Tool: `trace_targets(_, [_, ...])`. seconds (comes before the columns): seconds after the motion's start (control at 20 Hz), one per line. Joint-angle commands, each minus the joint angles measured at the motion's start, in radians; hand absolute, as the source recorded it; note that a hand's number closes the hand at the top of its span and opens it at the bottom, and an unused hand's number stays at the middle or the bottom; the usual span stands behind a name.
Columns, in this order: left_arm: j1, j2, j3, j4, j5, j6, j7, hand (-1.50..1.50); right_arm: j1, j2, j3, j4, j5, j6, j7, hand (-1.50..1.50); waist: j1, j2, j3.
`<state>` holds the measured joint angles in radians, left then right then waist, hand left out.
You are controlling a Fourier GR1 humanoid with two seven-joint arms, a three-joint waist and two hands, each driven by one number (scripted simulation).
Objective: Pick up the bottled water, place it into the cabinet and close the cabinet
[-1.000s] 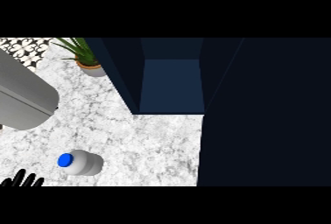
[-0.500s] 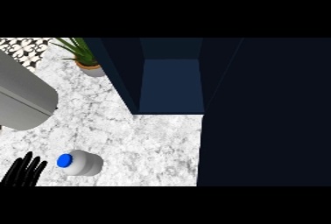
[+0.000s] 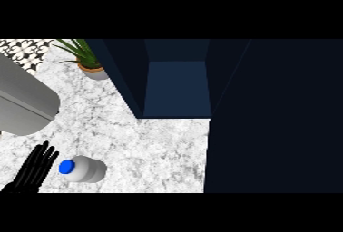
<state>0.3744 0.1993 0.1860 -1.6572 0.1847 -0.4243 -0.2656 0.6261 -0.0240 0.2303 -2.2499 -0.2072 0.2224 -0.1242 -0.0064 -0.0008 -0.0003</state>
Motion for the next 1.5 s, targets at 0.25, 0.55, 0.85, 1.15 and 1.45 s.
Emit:
trace_targets(0.25, [-0.163, -0.022, 0.033, 0.322, -0.059, 0.016, -0.093, -1.50, 0.112, -0.044, 0.007, -0.022, -0.030, 0.044, -0.065, -1.50, -0.005, -0.001, 0.000])
trace_targets(0.55, [-0.320, 0.006, 0.059, 0.608, -0.071, -0.021, -0.168, -1.50, 0.057, -0.049, -0.046, 0.055, -0.047, 0.056, -0.100, -1.50, -0.005, 0.001, 0.000])
trace_targets(0.85, [-0.336, 0.037, 0.057, 0.775, -0.114, -0.080, -0.299, -1.50, 0.046, -0.041, -0.022, 0.039, -0.022, 0.040, -0.089, -1.50, -0.002, 0.001, 0.000])
trace_targets(1.15, [-0.424, 0.020, 0.055, 0.853, -0.105, -0.060, -0.288, -1.50, 0.029, -0.035, 0.009, -0.023, -0.021, -0.001, -0.010, -1.50, 0.000, 0.000, 0.000])
trace_targets(1.45, [-0.508, 0.022, 0.049, 1.072, -0.151, -0.070, -0.437, -1.50, 0.011, -0.047, -0.005, 0.032, -0.039, 0.025, -0.033, -1.50, -0.003, 0.001, 0.000])
